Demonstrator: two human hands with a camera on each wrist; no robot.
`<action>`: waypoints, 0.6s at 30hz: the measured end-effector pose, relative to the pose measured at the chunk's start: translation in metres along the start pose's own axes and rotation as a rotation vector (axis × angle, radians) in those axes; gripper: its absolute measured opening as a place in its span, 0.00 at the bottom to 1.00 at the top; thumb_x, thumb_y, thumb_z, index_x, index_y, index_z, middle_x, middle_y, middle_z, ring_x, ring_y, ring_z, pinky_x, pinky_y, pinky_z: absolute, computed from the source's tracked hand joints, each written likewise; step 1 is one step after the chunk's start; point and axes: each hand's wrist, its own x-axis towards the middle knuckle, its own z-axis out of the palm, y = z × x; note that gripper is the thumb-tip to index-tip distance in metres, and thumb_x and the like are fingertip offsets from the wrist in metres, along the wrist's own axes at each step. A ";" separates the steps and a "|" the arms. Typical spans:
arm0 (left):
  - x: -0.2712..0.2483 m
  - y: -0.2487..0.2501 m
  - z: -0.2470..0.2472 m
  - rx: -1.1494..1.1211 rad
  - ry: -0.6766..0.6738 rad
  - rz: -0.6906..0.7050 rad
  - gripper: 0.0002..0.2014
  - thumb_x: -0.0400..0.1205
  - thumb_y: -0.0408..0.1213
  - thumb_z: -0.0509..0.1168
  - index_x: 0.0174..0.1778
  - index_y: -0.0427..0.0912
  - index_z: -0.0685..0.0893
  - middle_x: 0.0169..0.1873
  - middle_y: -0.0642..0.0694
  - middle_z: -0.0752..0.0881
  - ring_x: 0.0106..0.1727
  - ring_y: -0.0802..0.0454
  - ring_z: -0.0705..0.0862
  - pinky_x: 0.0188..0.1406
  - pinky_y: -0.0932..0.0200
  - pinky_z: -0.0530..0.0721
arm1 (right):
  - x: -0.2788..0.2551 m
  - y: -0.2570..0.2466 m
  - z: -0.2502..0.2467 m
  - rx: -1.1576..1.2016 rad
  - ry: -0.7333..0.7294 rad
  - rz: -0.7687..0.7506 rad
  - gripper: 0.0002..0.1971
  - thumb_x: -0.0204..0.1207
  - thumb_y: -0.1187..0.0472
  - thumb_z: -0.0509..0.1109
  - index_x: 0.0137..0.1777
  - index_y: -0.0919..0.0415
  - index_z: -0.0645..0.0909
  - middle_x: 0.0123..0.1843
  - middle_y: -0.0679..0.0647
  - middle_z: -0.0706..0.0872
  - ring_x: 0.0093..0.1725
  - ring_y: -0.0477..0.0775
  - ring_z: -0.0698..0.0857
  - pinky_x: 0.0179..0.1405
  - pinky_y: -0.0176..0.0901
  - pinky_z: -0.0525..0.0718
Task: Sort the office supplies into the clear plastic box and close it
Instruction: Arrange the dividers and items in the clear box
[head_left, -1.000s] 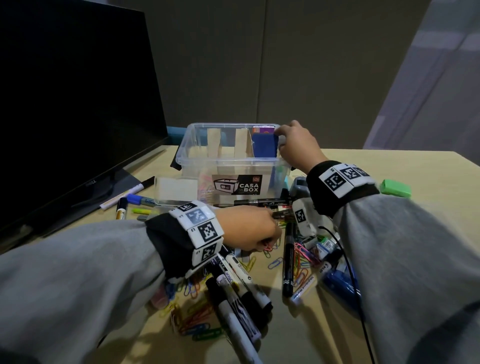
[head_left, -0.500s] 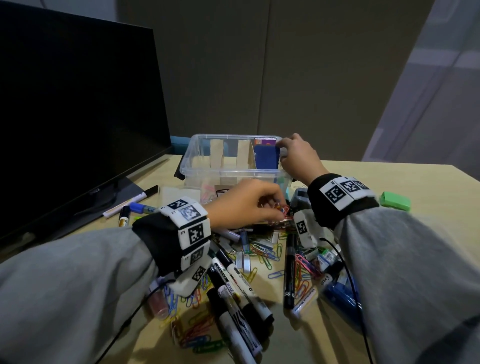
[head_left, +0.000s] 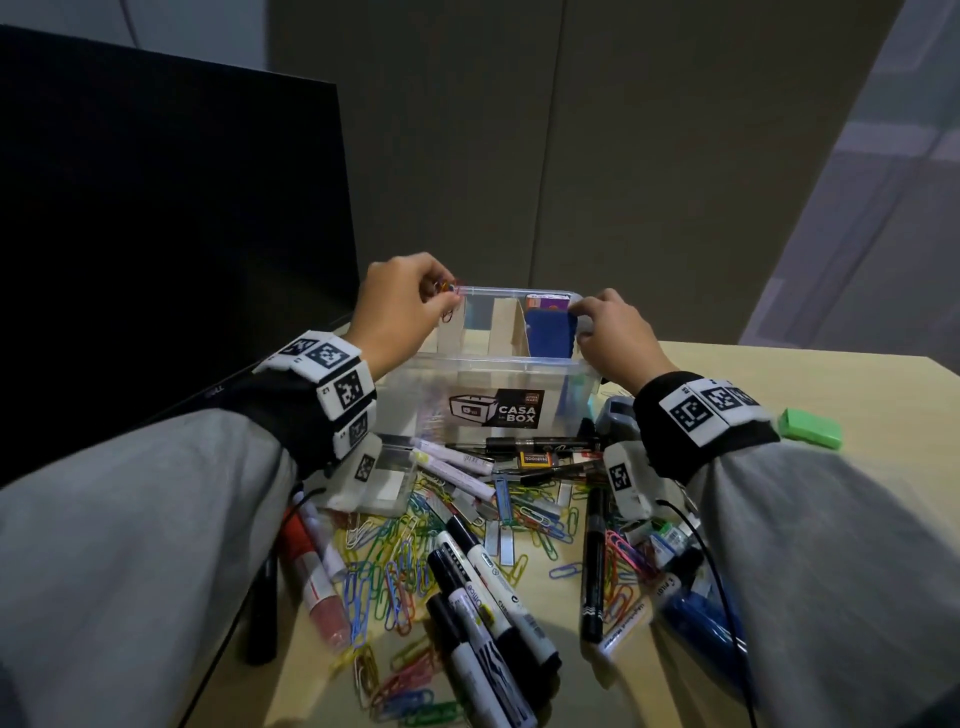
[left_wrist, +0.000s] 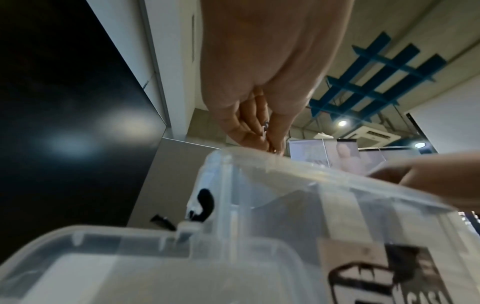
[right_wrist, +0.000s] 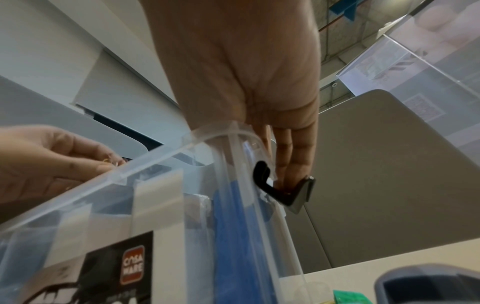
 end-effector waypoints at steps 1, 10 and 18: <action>0.000 -0.003 0.001 0.030 -0.009 -0.002 0.08 0.80 0.38 0.73 0.52 0.40 0.88 0.42 0.48 0.88 0.41 0.60 0.83 0.44 0.68 0.82 | 0.000 0.000 -0.001 -0.001 -0.002 -0.001 0.18 0.83 0.65 0.62 0.72 0.59 0.77 0.67 0.59 0.75 0.63 0.62 0.79 0.61 0.51 0.78; -0.008 -0.006 0.001 0.269 -0.280 -0.049 0.25 0.80 0.46 0.71 0.72 0.40 0.78 0.57 0.43 0.87 0.57 0.51 0.85 0.58 0.54 0.83 | -0.003 -0.003 -0.003 -0.006 -0.005 0.004 0.18 0.82 0.66 0.62 0.71 0.59 0.77 0.67 0.59 0.75 0.63 0.62 0.79 0.62 0.51 0.78; -0.045 0.027 -0.016 0.355 -0.808 0.512 0.12 0.78 0.54 0.69 0.49 0.51 0.78 0.44 0.57 0.78 0.46 0.57 0.78 0.41 0.65 0.76 | -0.004 -0.004 -0.005 -0.028 -0.005 0.000 0.18 0.83 0.67 0.60 0.71 0.60 0.77 0.67 0.61 0.75 0.63 0.63 0.79 0.60 0.51 0.77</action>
